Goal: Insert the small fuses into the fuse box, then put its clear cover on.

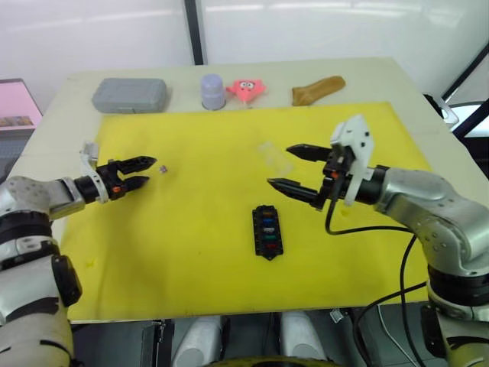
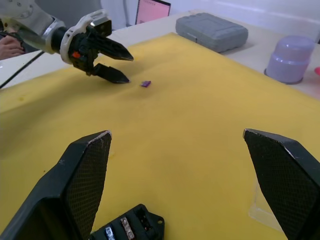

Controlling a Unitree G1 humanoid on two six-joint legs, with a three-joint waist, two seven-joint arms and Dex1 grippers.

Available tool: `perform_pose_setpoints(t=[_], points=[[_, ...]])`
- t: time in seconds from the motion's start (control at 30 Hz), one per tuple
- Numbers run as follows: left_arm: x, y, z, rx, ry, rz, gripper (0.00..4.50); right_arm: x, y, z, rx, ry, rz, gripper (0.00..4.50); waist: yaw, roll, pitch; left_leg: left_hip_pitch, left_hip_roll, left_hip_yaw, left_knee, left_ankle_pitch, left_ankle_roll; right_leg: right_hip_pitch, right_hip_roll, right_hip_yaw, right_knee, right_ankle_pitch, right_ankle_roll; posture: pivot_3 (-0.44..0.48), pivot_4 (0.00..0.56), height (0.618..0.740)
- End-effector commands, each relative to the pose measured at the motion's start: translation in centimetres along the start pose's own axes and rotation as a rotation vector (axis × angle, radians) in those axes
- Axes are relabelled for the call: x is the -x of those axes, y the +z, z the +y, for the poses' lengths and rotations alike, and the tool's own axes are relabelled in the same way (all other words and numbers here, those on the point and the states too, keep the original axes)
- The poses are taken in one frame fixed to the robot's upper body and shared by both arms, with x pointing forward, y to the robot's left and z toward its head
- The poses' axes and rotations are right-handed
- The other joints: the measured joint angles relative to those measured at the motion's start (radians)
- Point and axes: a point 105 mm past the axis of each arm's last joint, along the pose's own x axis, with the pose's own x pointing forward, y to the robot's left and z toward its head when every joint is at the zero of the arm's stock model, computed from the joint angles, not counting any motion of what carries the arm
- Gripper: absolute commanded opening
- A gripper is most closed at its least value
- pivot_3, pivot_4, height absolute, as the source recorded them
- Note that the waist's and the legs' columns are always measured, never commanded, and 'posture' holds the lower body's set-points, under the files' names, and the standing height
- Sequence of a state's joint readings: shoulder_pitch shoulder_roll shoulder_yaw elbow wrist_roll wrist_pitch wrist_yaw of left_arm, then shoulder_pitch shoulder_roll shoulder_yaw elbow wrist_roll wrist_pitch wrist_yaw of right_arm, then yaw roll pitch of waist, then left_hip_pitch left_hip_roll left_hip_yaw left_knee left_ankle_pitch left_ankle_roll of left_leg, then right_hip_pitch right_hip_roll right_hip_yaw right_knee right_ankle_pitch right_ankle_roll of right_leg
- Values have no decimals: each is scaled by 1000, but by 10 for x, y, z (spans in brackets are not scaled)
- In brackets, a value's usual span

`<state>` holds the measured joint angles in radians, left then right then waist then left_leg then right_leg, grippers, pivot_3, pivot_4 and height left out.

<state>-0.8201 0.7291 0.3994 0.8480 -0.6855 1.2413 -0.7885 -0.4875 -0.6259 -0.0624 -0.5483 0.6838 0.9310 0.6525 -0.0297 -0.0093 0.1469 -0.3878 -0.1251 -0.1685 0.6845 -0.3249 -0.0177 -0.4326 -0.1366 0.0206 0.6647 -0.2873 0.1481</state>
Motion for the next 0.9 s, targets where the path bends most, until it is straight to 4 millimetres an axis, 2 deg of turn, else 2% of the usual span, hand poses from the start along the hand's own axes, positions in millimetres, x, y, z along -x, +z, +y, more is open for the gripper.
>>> perform_pose_setpoints(t=[0.03,0.33,0.5,0.73,0.9], points=[[-8,8,8,18,37,-55,4500,-6,13,8,52,16,-45,4449,4,0,0,0,0,0,0,0,0,0,0,0,0,0,0,0,150,740],[-42,-7,-7,75,-42,15,4500,-11,9,14,76,15,-41,4449,29,-1,0,0,-3,-3,5,0,0,3,-2,0,1,0,0,0,150,740],[-47,-16,-9,68,-65,59,4500,-13,9,18,82,29,-37,4449,40,-1,0,-1,-4,-3,7,0,0,3,-2,0,1,0,0,0,150,740],[-58,-17,-21,69,-123,52,4500,-15,9,14,114,30,-18,4449,43,-1,-1,-2,-5,-5,9,0,0,3,-2,0,2,0,0,0,150,740],[-66,-28,-13,53,-79,88,4500,-14,11,16,127,38,-21,4449,43,-1,-1,-3,-6,-7,11,0,0,4,-2,-1,2,0,0,0,150,740]])
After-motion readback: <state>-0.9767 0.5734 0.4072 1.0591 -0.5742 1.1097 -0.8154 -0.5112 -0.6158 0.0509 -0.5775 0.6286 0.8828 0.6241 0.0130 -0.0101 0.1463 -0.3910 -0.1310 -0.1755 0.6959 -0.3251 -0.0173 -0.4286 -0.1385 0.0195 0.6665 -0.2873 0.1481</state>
